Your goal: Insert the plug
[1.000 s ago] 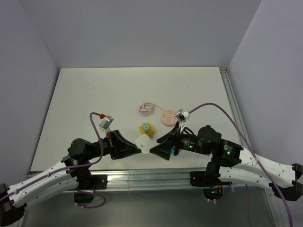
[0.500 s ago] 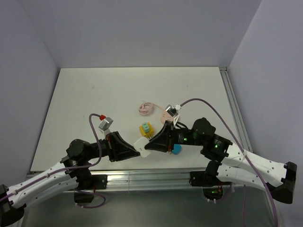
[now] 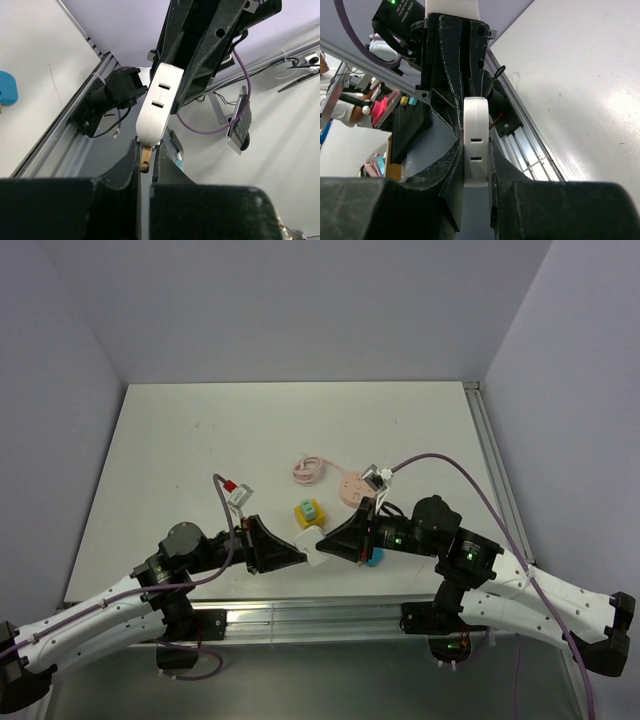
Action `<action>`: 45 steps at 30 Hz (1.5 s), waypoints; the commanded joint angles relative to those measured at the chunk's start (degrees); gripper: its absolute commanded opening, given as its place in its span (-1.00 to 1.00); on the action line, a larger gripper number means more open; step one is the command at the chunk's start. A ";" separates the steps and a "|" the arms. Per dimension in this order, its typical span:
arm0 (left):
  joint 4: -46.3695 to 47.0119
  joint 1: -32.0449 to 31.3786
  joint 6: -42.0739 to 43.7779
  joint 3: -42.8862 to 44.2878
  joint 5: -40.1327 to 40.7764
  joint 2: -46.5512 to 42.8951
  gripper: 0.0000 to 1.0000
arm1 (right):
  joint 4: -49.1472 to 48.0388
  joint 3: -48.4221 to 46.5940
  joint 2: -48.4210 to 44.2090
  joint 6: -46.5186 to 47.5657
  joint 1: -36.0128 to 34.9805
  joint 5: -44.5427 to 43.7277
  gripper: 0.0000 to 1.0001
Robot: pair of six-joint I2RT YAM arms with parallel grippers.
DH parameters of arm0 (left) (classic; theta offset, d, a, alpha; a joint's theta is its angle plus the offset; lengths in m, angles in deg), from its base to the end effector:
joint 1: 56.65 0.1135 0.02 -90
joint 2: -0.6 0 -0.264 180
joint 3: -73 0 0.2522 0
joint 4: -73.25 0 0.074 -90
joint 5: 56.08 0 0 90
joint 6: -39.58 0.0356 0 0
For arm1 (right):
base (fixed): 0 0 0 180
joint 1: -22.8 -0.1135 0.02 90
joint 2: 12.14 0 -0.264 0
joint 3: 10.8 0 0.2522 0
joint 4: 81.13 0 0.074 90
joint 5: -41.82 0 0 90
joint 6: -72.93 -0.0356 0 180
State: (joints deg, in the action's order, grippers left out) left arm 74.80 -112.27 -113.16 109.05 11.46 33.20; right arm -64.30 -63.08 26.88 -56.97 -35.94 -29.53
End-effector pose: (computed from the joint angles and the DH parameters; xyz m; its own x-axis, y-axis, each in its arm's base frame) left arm 0.0768 -0.1363 0.2802 -0.8465 -0.2176 -0.4859 0.4915 0.0312 -0.8703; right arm 0.0774 0.1494 0.3309 -0.6506 0.0995 -0.7529 -0.7277 0.2020 0.6555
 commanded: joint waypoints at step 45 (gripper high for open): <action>10.80 0.24 7.36 3.28 -11.10 5.72 -0.21 | -4.66 2.40 -0.09 0.96 -1.29 13.60 -1.00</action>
State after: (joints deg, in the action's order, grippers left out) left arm 83.92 -112.14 -105.82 107.93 4.08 37.86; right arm -67.23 -57.18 25.97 -57.43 -36.86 -17.68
